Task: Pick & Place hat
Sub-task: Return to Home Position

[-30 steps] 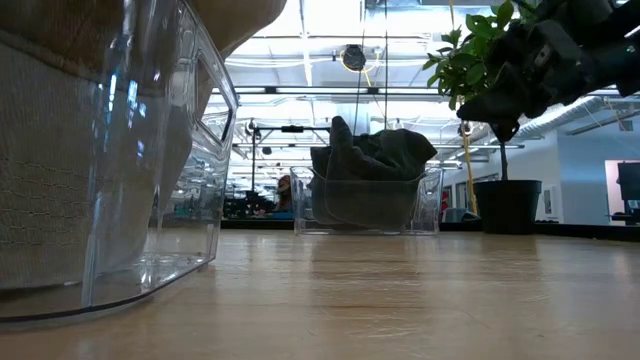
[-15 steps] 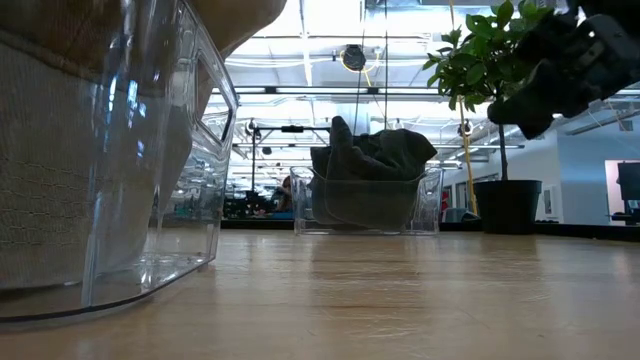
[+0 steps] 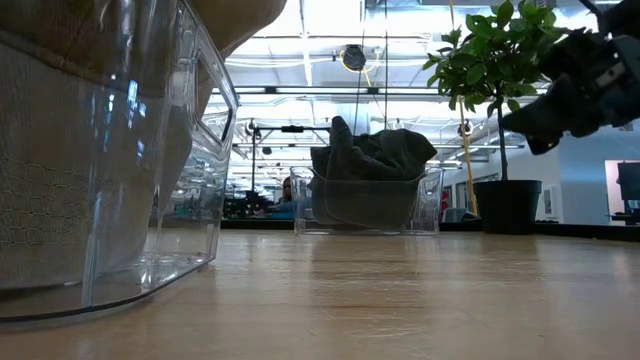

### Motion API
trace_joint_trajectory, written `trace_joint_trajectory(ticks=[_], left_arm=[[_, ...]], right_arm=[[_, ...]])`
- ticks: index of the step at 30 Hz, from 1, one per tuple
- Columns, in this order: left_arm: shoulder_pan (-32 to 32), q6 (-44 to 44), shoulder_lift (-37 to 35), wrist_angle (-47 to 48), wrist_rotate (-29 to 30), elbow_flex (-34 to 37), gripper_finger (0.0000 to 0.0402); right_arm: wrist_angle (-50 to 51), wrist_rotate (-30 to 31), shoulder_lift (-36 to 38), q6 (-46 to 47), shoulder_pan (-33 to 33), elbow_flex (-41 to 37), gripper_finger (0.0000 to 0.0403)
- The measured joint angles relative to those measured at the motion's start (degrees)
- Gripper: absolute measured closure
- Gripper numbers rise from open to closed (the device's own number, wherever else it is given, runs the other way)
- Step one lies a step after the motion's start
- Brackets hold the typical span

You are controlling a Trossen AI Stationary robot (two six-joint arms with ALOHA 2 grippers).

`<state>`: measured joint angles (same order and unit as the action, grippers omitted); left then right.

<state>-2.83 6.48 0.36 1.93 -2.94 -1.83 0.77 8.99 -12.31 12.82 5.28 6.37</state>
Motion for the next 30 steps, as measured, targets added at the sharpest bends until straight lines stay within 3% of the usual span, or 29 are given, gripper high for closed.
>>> trace_joint_trajectory(ticks=[10,17,30], left_arm=[[0.0,0.0,0.0,0.0,0.0,0.0,0.0361],[0.0,0.0,0.0,0.0,0.1,0.0,0.0356],[0.0,0.0,0.0,0.0,0.1,0.0,0.0355]], right_arm=[[-1.9,0.0,7.7,-5.8,0.0,-2.2,0.0403],[2.1,-1.0,12.0,-6.0,0.0,-2.2,0.0403],[5.6,-1.4,12.1,-7.9,0.0,-2.3,0.0403]])
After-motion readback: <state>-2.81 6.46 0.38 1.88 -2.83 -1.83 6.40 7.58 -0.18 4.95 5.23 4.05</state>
